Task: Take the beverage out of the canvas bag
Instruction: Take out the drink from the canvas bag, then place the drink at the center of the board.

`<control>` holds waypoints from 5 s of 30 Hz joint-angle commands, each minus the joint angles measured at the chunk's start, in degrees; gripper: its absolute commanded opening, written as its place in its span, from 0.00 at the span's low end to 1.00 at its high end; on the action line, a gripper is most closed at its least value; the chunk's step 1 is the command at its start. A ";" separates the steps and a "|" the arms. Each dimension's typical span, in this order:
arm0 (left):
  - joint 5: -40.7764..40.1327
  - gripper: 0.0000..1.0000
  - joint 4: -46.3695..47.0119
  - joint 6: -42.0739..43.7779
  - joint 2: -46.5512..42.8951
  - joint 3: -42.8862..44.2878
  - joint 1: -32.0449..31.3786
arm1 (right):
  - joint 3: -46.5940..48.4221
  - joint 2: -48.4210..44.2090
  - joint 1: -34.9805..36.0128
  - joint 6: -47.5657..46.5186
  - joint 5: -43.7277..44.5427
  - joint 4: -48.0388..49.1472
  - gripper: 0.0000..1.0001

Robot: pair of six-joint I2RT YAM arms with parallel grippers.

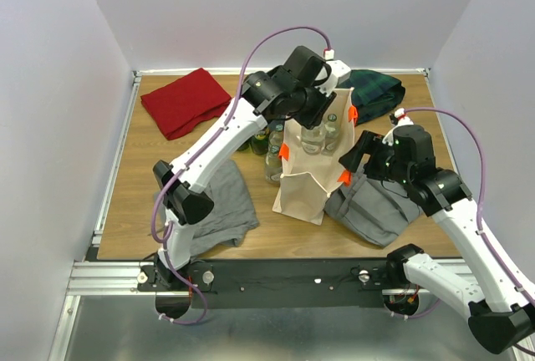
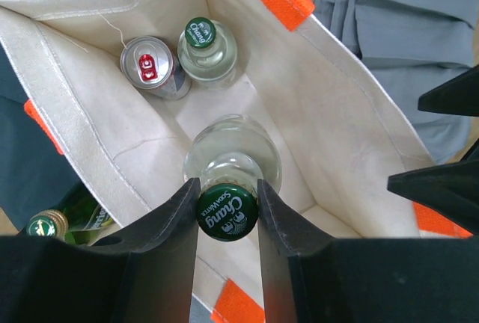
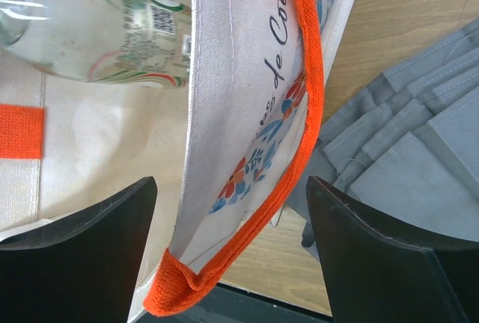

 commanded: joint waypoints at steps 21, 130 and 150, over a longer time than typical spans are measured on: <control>-3.63 0.00 8.84 -2.55 -15.99 -0.25 -0.33 | 1.91 -2.10 0.24 2.50 1.06 -1.58 0.91; -13.48 0.00 47.16 -14.15 -32.52 -63.97 13.73 | 0.32 1.24 0.24 3.03 0.35 -0.71 0.92; -13.48 0.00 51.99 -15.21 -29.97 -67.49 13.64 | 0.24 1.51 0.24 2.94 0.71 -0.71 0.92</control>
